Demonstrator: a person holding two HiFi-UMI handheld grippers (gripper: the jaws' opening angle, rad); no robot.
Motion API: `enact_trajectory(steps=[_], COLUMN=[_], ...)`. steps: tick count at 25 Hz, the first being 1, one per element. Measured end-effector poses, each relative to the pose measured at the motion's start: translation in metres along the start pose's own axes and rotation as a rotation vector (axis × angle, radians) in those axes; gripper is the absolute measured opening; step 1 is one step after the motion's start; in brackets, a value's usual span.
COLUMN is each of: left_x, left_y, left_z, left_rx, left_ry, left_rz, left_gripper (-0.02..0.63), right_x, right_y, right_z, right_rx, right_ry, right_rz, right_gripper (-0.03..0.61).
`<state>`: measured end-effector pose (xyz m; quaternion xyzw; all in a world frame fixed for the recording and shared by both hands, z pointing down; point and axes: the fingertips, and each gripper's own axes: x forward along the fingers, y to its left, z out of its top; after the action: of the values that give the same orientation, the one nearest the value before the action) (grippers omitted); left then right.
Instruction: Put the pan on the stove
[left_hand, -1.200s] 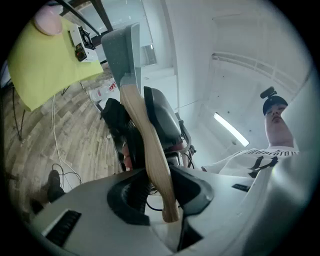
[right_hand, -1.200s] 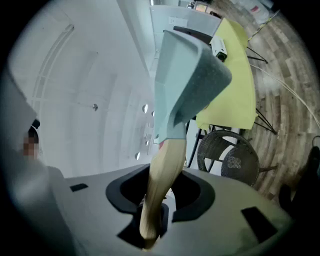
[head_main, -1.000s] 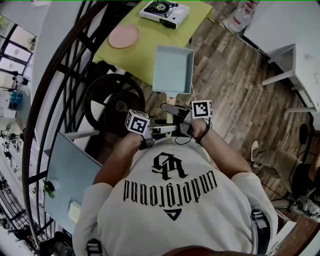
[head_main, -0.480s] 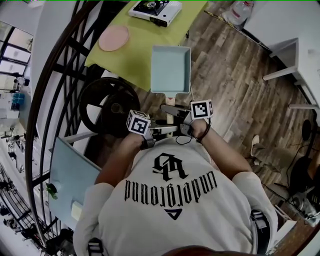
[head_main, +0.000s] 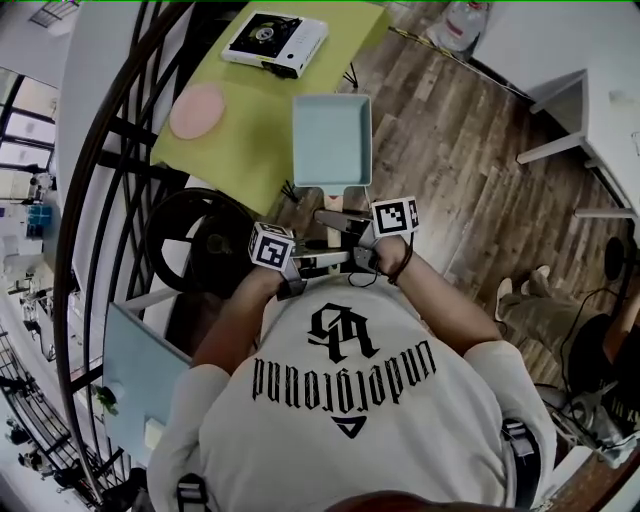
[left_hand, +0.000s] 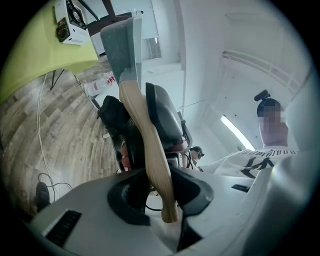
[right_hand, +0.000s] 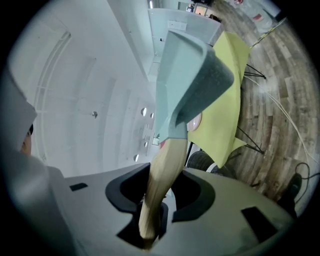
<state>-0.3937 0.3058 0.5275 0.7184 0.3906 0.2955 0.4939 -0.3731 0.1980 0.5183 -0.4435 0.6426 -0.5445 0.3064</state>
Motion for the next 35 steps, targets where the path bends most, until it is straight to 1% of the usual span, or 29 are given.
enact_trajectory(steps=[7, 13, 19, 22, 29, 33, 35], left_x=[0.033, 0.049, 0.059, 0.052, 0.017, 0.001, -0.005], left_y=[0.011, 0.032, 0.049, 0.059, 0.076, 0.084, 0.087], left_z=[0.045, 0.078, 0.126, 0.152, 0.225, 0.263, 0.283], left_rx=[-0.01, -0.007, -0.018, -0.009, -0.006, 0.01, 0.02], left_ry=[0.016, 0.052, 0.087, 0.094, 0.089, 0.093, 0.089], left_rz=[-0.007, -0.045, -0.059, -0.068, -0.092, -0.087, -0.089], left_gripper=[0.121, 0.121, 0.121, 0.121, 0.121, 0.121, 0.121], right_x=[-0.028, -0.043, -0.048, -0.038, 0.004, 0.022, 0.031], right_y=[-0.011, -0.03, -0.048, -0.053, -0.057, -0.056, -0.054], right_z=[0.051, 0.091, 0.143, 0.171, 0.242, 0.279, 0.298], right_rx=[0.002, 0.005, 0.012, 0.008, 0.0, 0.005, -0.009], right_ry=[-0.035, -0.071, -0.096, -0.1, -0.117, -0.125, -0.126], right_rz=[0.001, -0.043, -0.064, -0.069, -0.082, -0.065, -0.062], right_gripper=[0.135, 0.135, 0.135, 0.135, 0.135, 0.135, 0.135])
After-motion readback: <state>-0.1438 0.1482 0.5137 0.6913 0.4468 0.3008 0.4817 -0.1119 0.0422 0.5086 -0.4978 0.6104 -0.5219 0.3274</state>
